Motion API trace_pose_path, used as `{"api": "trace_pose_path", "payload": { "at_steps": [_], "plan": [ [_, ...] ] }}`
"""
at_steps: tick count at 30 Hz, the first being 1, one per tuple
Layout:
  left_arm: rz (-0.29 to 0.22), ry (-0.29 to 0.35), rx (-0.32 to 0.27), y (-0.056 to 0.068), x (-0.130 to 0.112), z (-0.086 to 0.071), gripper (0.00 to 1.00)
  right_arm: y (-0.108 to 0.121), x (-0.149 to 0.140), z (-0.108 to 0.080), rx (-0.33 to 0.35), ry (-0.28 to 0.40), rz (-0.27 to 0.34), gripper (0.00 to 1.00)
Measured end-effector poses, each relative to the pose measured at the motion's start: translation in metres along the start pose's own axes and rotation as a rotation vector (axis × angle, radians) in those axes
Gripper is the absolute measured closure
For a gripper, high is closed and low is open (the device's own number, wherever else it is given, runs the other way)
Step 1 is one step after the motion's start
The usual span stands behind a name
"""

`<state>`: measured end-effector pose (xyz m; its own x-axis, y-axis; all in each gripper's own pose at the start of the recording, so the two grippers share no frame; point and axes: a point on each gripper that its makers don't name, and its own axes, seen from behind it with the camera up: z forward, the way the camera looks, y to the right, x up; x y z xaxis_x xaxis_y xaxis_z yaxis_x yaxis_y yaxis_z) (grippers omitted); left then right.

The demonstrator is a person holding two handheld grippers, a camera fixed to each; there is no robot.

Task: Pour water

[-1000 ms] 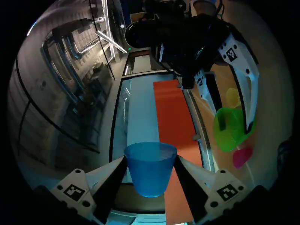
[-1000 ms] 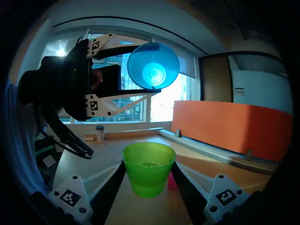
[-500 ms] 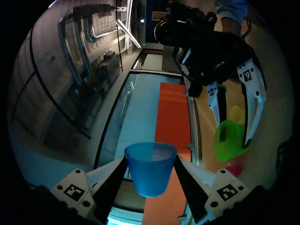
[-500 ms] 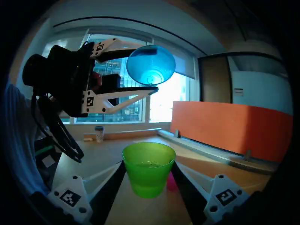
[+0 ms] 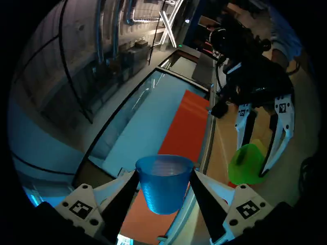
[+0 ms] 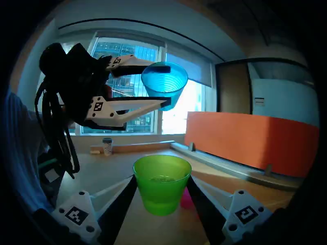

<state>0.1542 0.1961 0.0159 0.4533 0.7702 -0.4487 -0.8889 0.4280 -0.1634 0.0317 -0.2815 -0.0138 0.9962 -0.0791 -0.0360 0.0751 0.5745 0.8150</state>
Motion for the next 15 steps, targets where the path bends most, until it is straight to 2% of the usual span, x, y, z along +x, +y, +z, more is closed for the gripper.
{"api": "trace_pose_path", "payload": {
  "at_steps": [10,15],
  "plan": [
    [-0.282,-0.027,-0.014,-0.006,-0.01,-0.004,0.14,0.003,0.001,-0.005,-0.009,0.005,0.004,0.12],
    [-0.398,-0.02,-0.021,-0.009,-0.012,-0.002,0.14,0.002,0.003,-0.006,-0.011,0.008,0.004,0.12]
  ]
}}
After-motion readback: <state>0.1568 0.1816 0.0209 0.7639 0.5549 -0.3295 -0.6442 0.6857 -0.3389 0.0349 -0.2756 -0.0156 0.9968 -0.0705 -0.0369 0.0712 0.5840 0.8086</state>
